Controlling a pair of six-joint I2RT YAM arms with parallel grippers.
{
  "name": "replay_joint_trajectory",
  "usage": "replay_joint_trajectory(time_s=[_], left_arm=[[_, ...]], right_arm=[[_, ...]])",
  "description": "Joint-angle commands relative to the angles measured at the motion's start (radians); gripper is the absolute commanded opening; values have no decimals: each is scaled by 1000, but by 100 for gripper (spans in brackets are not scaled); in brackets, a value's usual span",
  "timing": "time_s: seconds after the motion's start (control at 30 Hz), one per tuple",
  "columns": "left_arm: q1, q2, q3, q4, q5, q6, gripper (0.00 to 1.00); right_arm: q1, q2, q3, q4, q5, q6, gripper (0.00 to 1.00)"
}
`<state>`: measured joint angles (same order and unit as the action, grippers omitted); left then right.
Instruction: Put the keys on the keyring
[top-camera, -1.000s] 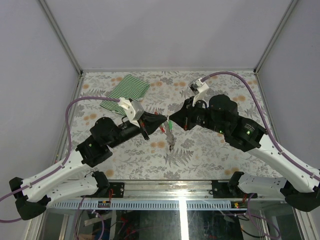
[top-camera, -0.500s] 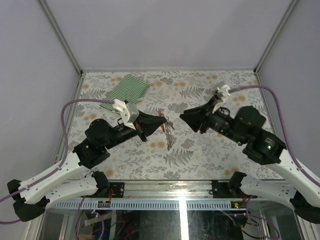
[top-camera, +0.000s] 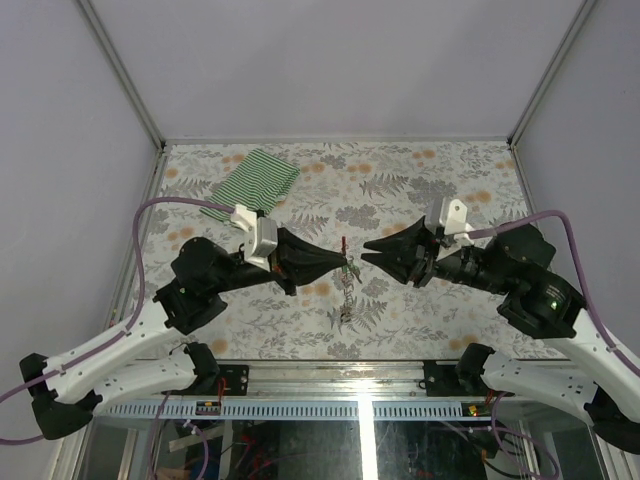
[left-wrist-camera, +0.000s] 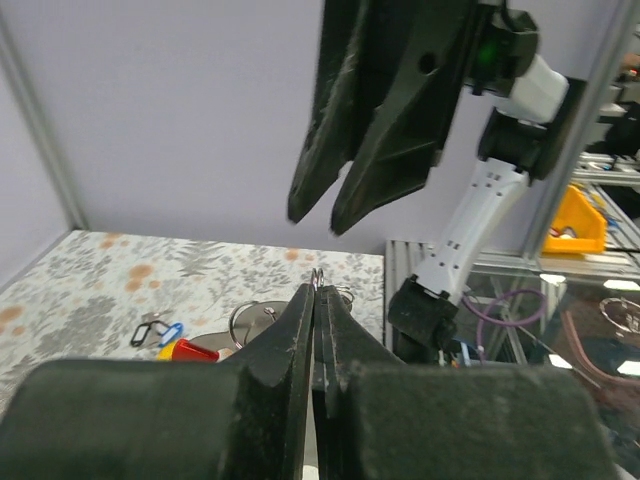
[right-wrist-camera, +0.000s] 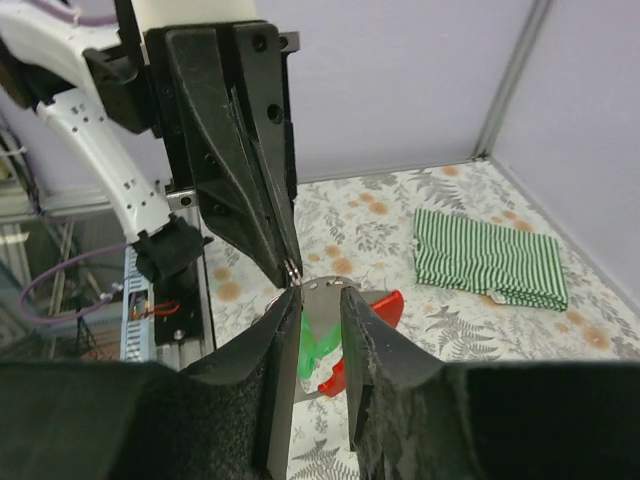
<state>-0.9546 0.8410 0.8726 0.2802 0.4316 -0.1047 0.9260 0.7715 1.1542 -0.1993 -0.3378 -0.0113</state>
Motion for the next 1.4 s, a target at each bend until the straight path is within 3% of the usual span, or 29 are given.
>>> replay_joint_trajectory(time_s=[0.0, 0.3, 0.8, 1.27, 1.37], left_arm=[[3, 17, 25, 138, 145, -29, 0], [20, 17, 35, 138, 180, -33, 0], [24, 4, 54, 133, 233, -35, 0], [23, 3, 62, 128, 251, -33, 0], [23, -1, 60, 129, 249, -33, 0]], right_arm=[[3, 21, 59, -40, -118, -52, 28], [2, 30, 52, -19, -229, -41, 32], [2, 44, 52, -24, -266, -32, 30], [1, 67, 39, 0, -315, -12, 20], [2, 70, 35, 5, -309, -10, 8]])
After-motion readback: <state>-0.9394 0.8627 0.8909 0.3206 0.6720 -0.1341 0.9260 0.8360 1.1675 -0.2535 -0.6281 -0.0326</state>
